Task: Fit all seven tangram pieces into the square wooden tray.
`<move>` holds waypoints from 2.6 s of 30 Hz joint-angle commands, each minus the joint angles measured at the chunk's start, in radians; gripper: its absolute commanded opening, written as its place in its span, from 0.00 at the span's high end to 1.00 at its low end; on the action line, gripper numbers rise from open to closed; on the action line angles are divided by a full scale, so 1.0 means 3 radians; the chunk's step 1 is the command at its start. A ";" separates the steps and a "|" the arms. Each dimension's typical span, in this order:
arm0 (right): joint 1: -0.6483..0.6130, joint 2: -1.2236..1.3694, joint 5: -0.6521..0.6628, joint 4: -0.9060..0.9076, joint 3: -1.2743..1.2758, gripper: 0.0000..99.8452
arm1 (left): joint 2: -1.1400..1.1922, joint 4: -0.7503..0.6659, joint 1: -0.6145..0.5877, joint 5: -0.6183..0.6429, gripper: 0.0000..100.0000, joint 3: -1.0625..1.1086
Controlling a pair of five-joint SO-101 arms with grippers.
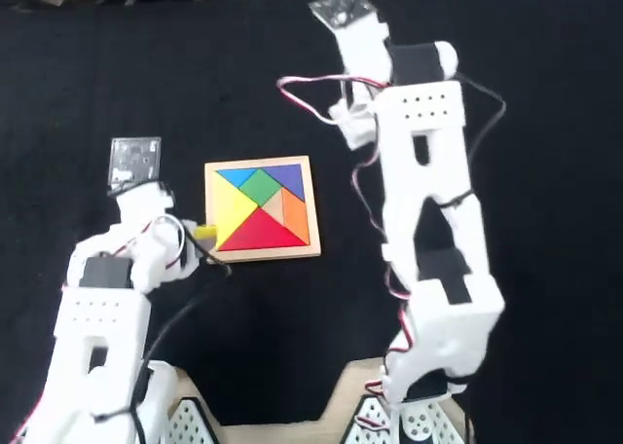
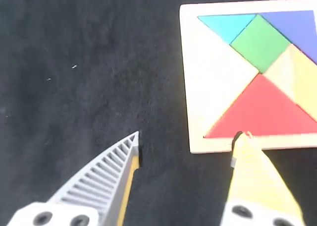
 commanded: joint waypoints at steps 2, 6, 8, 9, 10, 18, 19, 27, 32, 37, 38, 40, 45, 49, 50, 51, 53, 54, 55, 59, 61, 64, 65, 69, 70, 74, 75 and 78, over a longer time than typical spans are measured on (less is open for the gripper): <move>0.0174 -0.0442 -0.0031 -0.0747 0.1097 0.99 | 0.1059 -0.0404 -0.0013 0.0133 0.70 -0.0545; 0.0164 -0.0570 -0.0128 -0.1678 0.2105 0.99 | 0.1795 -0.0593 -0.0355 0.0113 0.72 -0.0985; 0.0143 -0.0586 -0.0174 -0.2123 0.2483 0.99 | 0.2020 -0.0588 -0.0504 0.0107 0.79 -0.1204; 0.0118 -0.0575 -0.0205 -0.2322 0.2621 0.99 | 0.2097 -0.0578 -0.0550 0.0107 0.83 -0.1281; 0.0097 -0.0550 -0.0210 -0.2475 0.2729 0.99 | 0.2143 -0.0537 -0.0570 0.0107 0.87 -0.1343; 0.0113 -0.0361 -0.0189 -0.2695 0.2810 0.99 | 0.2470 -0.0711 -0.0355 0.0118 0.97 -0.1675; 0.0113 -0.0340 -0.0189 -0.2716 0.2810 0.99 | 0.2557 -0.0736 -0.0279 0.0118 0.97 -0.1741; 0.0113 -0.0263 -0.0189 -0.2716 0.2831 0.99 | 0.3585 -0.0736 -0.0084 0.0128 0.97 -0.2452; 0.0113 -0.0258 -0.0184 -0.2711 0.2836 0.99 | 0.3892 -0.0716 -0.0043 0.0128 0.97 -0.2754; 0.0113 -0.0258 -0.0184 -0.2716 0.2836 0.99 | 0.3892 -0.0685 0.0151 0.0133 0.97 -0.2785; 0.0113 -0.0258 -0.0184 -0.2716 0.2836 0.99 | 0.3892 -0.0690 0.0156 0.0133 0.97 -0.2785; 0.0113 -0.0258 -0.0184 -0.2716 0.2836 0.99 | 0.3892 -0.0696 0.0136 0.0133 0.97 -0.2785; 0.0113 -0.0258 -0.0184 -0.2716 0.2836 0.99 | 0.3892 -0.0685 0.0151 0.0133 0.97 -0.2785; 0.0113 -0.0258 -0.0184 -0.2711 0.2836 0.99 | 0.3892 -0.0706 0.0176 0.0128 0.97 -0.2785; 0.0113 -0.0258 -0.0184 -0.2711 0.2836 0.99 | 0.3892 -0.0706 0.0207 0.0118 0.97 -0.2785; 0.0113 -0.0258 -0.0184 -0.2711 0.2836 0.99 | 0.3892 -0.0706 0.0243 0.0113 0.97 -0.2785; 0.0113 -0.0258 -0.0184 -0.2711 0.2836 0.99 | 0.3892 -0.0706 0.0294 0.0107 0.97 -0.2785; 0.0113 -0.0258 -0.0184 -0.2711 0.2836 0.99 | 0.3897 -0.0706 0.0315 0.0107 0.97 -0.2785; 0.0113 -0.0258 -0.0184 -0.2711 0.2836 0.99 | 0.3897 -0.0706 0.0335 0.0107 0.97 -0.2785; 0.0113 -0.0253 -0.0184 -0.2716 0.2836 0.99 | 0.3897 -0.0711 0.0350 0.0107 0.97 -0.2785; 0.0113 -0.0253 -0.0184 -0.2716 0.2836 0.99 | 0.3897 -0.0711 0.0350 0.0107 0.97 -0.2785; 0.0113 -0.0253 -0.0184 -0.2716 0.2836 0.99 | 0.3897 -0.0711 0.0355 0.0102 0.97 -0.2785; 0.0113 -0.0253 -0.0184 -0.2716 0.2836 0.99 | 0.3902 -0.0711 0.0376 0.0102 0.97 -0.2785; 0.0113 -0.0253 -0.0184 -0.2716 0.2836 0.99 | 0.3923 -0.0706 0.0401 0.0102 0.97 -0.2831; 0.0113 -0.0253 -0.0184 -0.2716 0.2836 0.99 | 0.3923 -0.0706 0.0401 0.0102 0.97 -0.2836; 0.0113 -0.0253 -0.0184 -0.2716 0.2841 0.99 | 0.3923 -0.0716 0.0412 0.0102 0.97 -0.2836; 0.0113 -0.0253 -0.0184 -0.2716 0.2841 0.99 | 0.3923 -0.0716 0.0432 0.0102 0.97 -0.2836; 0.0113 -0.0253 -0.0184 -0.2716 0.2841 0.99 | 0.3923 -0.0716 0.0427 0.0102 0.97 -0.2836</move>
